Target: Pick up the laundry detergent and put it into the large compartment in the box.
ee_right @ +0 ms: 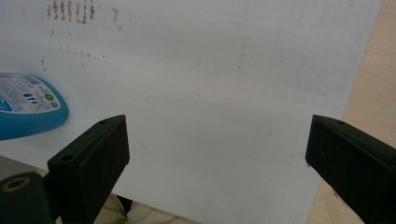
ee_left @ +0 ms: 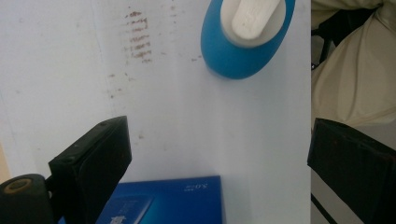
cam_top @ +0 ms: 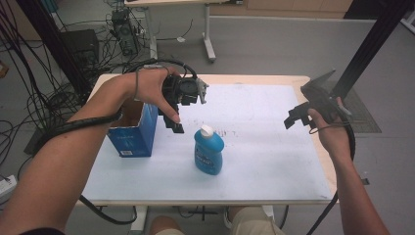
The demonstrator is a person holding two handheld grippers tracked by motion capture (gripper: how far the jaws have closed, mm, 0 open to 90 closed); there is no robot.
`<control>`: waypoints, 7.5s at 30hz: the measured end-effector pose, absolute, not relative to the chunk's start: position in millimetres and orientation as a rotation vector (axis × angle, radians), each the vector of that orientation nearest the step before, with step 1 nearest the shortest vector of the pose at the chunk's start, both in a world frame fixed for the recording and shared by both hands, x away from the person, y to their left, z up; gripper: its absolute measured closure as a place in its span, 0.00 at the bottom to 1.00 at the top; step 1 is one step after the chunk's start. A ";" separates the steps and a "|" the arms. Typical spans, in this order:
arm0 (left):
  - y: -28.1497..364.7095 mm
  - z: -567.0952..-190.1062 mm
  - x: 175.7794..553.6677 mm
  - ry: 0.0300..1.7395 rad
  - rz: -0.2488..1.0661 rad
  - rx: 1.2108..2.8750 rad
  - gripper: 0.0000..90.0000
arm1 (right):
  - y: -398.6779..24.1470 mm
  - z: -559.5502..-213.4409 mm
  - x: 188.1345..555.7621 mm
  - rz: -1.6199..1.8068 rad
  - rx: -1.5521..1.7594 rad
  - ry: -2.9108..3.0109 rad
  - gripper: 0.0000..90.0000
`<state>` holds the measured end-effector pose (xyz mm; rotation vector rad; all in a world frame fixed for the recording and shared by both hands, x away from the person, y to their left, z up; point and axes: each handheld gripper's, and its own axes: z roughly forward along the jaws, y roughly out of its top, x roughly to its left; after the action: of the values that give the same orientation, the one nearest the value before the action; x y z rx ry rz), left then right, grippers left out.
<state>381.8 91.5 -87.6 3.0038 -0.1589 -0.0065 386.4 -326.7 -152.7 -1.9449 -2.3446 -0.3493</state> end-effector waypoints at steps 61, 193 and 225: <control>20.9 -152.0 381.2 -0.382 -0.149 2.990 0.07 | -336.8 -156.3 382.5 -0.349 -1.957 -2.328 0.07; 15.5 -160.9 373.4 -0.405 -0.129 3.032 0.07 | -333.1 -157.8 383.2 -0.348 -1.947 -2.331 0.07; 14.7 -163.1 372.2 -0.411 -0.123 3.038 0.07 | -332.7 -158.7 383.7 -0.346 -1.949 -2.331 0.07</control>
<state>372.2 14.7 -163.1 3.0377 -0.4106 -0.1234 383.7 -332.7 -158.7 -1.9485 -2.3313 -0.3458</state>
